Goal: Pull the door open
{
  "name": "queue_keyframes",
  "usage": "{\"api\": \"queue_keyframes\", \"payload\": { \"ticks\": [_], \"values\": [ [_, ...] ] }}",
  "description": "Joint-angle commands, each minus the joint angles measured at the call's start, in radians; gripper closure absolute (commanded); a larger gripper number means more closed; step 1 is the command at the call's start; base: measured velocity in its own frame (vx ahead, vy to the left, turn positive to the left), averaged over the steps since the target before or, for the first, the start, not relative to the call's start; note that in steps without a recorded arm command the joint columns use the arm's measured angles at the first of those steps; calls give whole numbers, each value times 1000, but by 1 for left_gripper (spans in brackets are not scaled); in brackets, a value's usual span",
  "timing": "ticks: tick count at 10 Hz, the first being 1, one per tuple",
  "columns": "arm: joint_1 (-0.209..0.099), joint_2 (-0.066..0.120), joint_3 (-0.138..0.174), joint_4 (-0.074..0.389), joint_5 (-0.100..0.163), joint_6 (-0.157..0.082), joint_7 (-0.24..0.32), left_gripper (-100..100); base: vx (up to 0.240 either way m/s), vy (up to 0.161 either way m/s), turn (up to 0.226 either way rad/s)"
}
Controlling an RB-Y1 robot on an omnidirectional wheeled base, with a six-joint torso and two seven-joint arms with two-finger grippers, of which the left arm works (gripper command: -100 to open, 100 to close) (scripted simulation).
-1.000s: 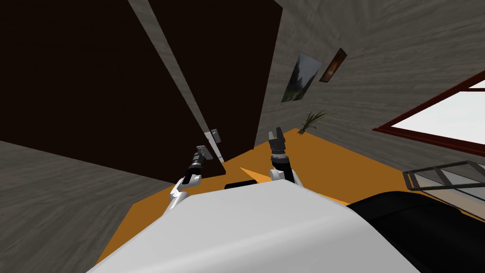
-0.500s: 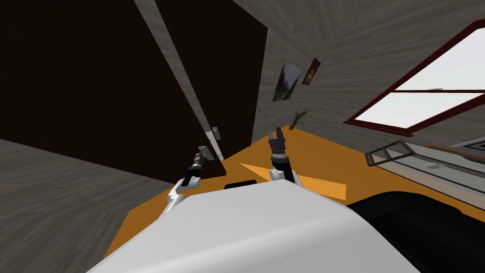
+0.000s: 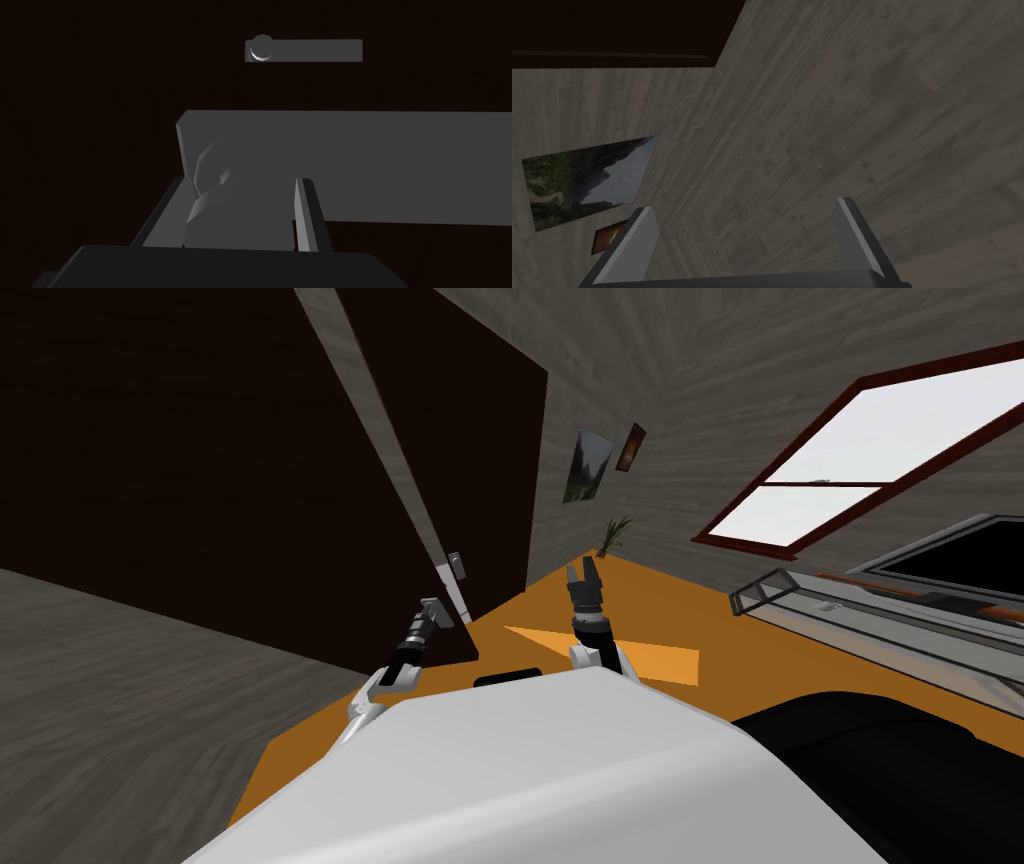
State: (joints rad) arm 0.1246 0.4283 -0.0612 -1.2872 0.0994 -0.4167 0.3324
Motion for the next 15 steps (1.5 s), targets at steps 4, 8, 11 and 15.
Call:
{"api": "queue_keyframes", "payload": {
  "ticks": [4,8,11,15],
  "values": [
    [53,70,-35,-27,4,-58,50,100,-202,98,-150],
    [97,126,-63,-48,8,-106,90,100,-234,94,-122],
    [107,142,-77,-39,5,-130,104,100,-148,76,-93],
    [134,185,-93,-41,5,-181,133,100,-189,103,-138]
  ]
}}
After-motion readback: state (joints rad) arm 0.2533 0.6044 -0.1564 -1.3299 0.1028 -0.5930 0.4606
